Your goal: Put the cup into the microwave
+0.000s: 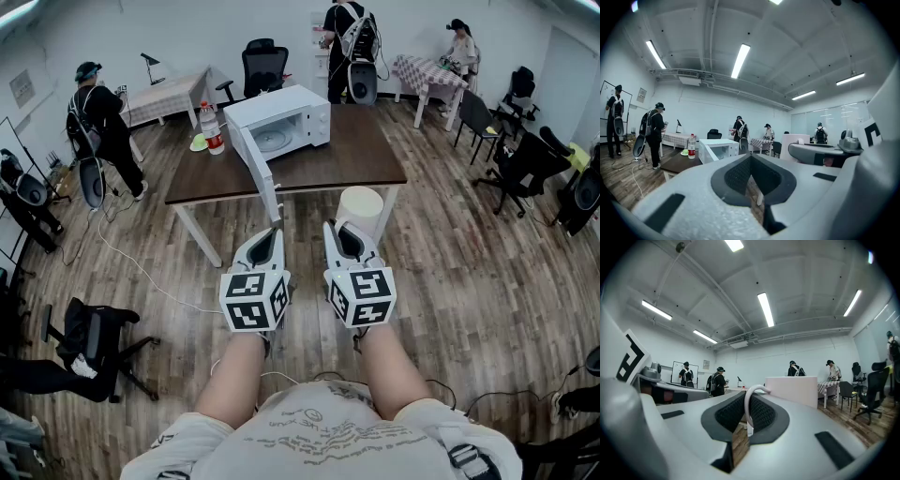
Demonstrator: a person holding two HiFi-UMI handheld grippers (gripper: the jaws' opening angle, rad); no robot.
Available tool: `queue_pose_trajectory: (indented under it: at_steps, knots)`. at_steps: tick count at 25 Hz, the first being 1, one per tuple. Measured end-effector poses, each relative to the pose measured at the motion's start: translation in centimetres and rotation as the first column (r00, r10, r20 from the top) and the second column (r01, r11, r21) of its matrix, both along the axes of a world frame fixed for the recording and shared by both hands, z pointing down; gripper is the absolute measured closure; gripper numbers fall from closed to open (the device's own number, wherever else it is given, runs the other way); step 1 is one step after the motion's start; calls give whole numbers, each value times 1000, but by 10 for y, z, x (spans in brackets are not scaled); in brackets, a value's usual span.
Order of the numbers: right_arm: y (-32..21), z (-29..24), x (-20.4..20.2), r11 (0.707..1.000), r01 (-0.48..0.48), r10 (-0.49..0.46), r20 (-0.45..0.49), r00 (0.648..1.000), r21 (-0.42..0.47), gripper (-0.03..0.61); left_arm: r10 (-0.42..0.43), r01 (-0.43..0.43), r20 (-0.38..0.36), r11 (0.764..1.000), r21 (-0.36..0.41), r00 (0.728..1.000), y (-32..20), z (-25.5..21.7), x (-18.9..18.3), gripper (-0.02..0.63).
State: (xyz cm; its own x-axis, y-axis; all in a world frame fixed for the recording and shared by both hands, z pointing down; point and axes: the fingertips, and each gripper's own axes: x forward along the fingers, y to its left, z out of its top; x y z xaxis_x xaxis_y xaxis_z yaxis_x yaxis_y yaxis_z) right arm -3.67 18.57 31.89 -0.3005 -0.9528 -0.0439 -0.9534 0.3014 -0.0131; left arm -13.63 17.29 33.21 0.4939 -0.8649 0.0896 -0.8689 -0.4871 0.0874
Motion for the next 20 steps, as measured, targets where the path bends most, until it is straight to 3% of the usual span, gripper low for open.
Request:
queue_pose_trajectory:
  at_steps: [10, 20]
  knots:
    - [-12, 5, 27, 1000, 14, -14, 29, 999, 6, 548, -15, 15, -2, 1000, -14, 1000, -12, 7, 27, 600]
    - [-15, 15, 75, 996, 93, -93, 41, 995, 0, 548, -32, 32, -4, 999, -32, 999, -18, 20, 83, 600]
